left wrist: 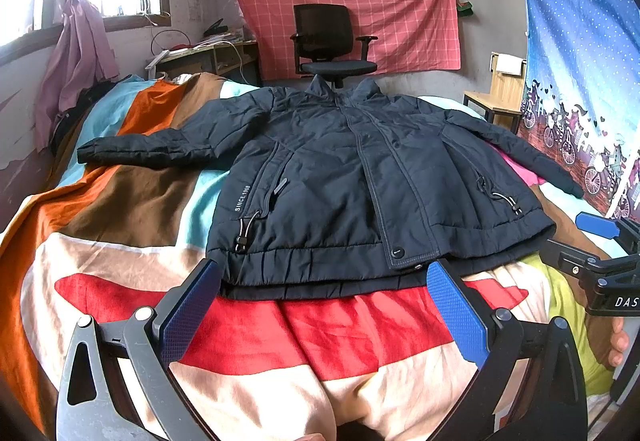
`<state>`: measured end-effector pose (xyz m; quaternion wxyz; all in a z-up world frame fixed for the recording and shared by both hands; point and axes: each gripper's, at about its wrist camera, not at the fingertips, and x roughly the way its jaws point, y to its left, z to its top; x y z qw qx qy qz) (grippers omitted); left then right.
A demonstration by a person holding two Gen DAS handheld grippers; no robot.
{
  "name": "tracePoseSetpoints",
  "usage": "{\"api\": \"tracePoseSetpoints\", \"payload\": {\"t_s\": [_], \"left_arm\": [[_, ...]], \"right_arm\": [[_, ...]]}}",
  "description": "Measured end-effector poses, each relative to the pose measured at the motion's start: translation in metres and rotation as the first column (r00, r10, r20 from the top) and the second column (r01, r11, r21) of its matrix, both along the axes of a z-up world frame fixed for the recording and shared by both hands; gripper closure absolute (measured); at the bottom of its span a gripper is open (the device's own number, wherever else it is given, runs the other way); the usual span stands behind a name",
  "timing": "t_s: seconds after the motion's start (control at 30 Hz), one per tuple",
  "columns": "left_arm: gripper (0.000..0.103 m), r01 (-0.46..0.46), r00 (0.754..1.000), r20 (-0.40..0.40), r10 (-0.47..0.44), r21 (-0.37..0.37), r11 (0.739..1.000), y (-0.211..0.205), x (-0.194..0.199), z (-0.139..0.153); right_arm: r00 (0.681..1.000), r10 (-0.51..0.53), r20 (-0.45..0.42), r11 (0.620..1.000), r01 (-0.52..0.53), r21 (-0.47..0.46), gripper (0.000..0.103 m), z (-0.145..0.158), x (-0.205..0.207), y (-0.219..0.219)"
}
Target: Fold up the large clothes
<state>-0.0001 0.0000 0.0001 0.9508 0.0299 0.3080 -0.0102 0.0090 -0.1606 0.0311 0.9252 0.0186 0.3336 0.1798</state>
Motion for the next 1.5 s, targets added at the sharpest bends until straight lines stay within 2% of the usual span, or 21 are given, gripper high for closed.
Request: {"api": "tracePoseSetpoints", "payload": {"t_s": [1.03,1.23,1.5], "left_arm": [[0.002,-0.003,1.000,0.001,0.003,-0.004,1.000,0.000,0.001,0.000],[0.002,0.000,1.000,-0.026,0.001,0.030,1.000,-0.002,0.012,-0.002],[0.002,0.023,0.999,-0.028,-0.023,0.000,1.000,0.013,0.015,-0.004]], "right_arm": [[1.000,0.001,-0.003,1.000,-0.001,-0.001,0.000,-0.001,0.002,0.000],[1.000,-0.015,-0.008,1.000,0.015,-0.022,0.000,-0.001,0.011,0.003],[0.998,-0.064,-0.025,0.997,0.063,-0.033,0.000,0.003,0.019,0.008]]}}
